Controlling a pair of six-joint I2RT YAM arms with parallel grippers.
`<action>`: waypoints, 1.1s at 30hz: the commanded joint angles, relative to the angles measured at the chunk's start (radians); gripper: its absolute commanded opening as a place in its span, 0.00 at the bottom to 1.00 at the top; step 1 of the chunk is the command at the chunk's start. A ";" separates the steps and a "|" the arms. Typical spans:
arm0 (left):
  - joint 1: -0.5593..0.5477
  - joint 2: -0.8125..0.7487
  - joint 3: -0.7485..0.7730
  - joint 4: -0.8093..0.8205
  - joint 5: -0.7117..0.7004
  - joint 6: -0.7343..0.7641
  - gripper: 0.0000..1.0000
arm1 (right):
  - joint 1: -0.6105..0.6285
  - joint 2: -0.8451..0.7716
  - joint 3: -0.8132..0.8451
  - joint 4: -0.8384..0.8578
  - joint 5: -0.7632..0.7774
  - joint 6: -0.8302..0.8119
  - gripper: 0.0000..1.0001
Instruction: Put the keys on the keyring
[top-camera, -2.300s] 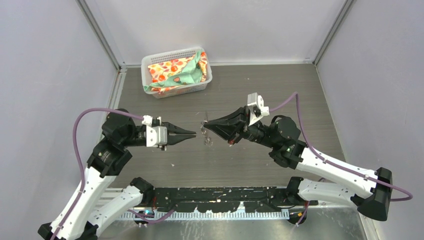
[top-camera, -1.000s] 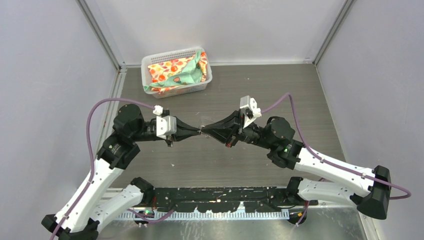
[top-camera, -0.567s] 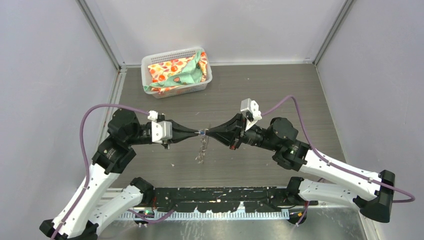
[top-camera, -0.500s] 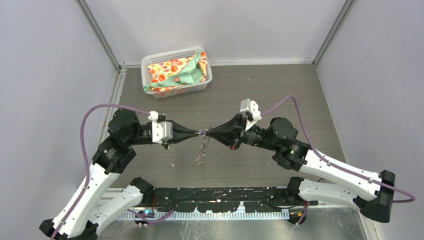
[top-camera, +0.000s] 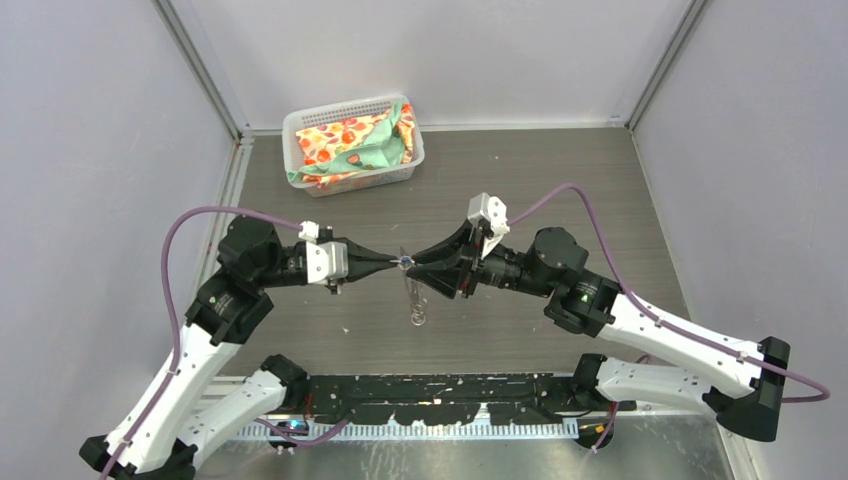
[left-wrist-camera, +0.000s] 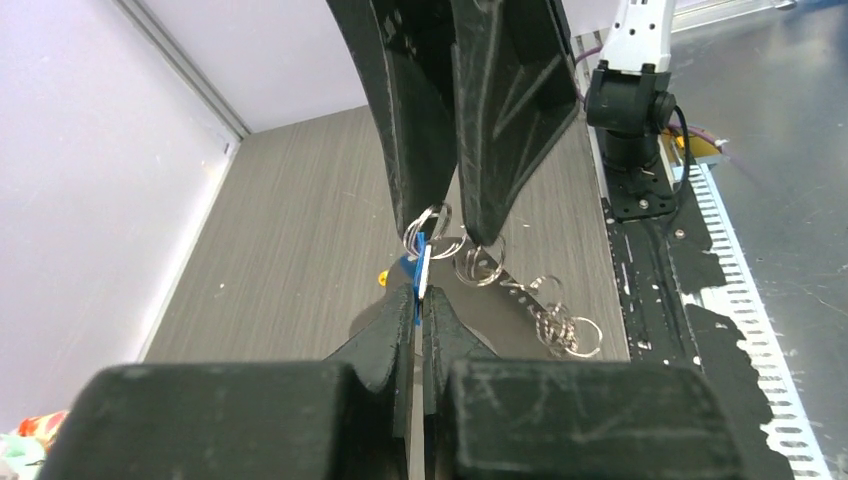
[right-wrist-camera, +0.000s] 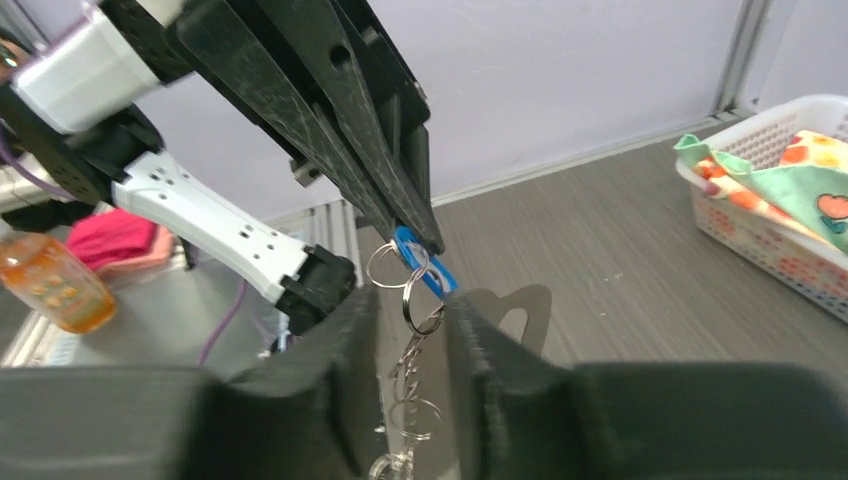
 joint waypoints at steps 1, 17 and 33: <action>-0.002 0.025 0.064 0.085 -0.003 0.013 0.00 | 0.006 0.017 0.069 -0.028 0.056 -0.019 0.43; -0.002 0.039 0.048 0.255 -0.115 -0.088 0.01 | 0.006 -0.058 0.000 -0.156 0.319 -0.074 1.00; -0.009 0.043 -0.015 0.351 -0.177 -0.203 0.01 | 0.183 0.167 0.035 0.005 0.788 -0.098 1.00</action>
